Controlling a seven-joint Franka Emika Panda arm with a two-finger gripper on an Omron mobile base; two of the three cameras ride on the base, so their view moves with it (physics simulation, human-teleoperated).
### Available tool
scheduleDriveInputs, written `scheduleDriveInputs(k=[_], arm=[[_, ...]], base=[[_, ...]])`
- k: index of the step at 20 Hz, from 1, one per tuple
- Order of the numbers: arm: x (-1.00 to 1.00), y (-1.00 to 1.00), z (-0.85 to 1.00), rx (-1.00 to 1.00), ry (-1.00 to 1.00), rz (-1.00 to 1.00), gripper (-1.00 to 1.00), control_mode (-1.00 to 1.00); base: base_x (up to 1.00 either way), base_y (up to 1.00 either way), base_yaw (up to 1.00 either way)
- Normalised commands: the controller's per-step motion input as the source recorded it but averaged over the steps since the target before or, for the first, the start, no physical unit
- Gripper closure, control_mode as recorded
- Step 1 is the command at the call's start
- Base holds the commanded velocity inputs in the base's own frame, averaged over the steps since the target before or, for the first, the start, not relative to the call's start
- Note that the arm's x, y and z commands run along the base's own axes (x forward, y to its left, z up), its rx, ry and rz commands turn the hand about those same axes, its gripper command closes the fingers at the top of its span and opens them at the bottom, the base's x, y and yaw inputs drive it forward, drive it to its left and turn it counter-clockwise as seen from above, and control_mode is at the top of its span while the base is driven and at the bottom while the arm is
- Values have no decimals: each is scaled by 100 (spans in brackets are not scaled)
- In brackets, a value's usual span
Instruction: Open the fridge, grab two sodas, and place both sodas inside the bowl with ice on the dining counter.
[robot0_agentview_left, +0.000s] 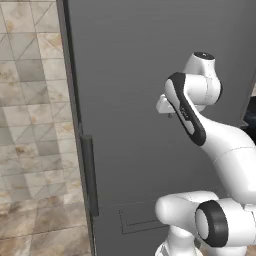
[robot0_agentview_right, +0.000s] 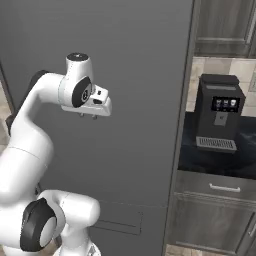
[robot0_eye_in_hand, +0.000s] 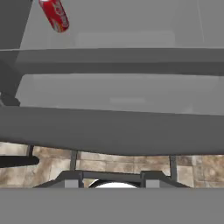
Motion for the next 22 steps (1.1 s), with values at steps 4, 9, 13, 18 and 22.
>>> scheduleDriveInputs(k=[4, 9, 13, 18, 22], arm=[[-18, 0, 0, 0, -2, 0, -100, 100], [0, 0, 0, 0, 0, 0, -100, 100], [0, 0, 0, 0, 0, 0, -100, 100], [0, 0, 0, 0, 0, 0, -100, 100], [0, 0, 0, 0, 0, 0, -100, 100]], base=[[-18, 3, 0], [-92, 17, -11], [-100, 8, -28], [-72, 38, -34], [-20, 75, -28]])
